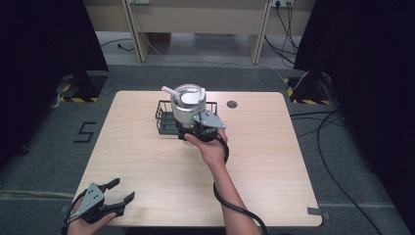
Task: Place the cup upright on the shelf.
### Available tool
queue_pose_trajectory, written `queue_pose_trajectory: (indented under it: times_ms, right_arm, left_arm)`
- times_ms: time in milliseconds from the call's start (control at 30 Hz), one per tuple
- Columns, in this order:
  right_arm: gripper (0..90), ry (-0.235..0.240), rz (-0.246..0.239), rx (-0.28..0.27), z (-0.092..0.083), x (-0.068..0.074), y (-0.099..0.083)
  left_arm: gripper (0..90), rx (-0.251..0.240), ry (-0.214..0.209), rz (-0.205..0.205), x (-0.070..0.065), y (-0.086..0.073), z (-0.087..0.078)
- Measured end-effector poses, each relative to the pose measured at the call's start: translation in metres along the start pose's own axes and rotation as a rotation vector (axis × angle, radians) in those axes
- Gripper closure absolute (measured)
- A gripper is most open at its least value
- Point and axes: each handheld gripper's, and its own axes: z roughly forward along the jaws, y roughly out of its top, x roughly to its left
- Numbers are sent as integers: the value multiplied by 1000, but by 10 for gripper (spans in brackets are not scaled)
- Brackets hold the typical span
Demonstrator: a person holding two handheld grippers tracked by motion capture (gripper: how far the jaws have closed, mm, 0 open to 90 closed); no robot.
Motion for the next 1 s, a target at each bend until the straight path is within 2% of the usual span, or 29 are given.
queue_pose_trajectory:
  times_ms: [367,1000]
  right_arm:
    - [98,-12,-10,0,14,-8,12]
    - [98,-33,9,-15,30,-18,29]
  left_arm:
    - [237,-1,1,-1,1,0,0]
    - [238,-2,2,-4,1,0,0]
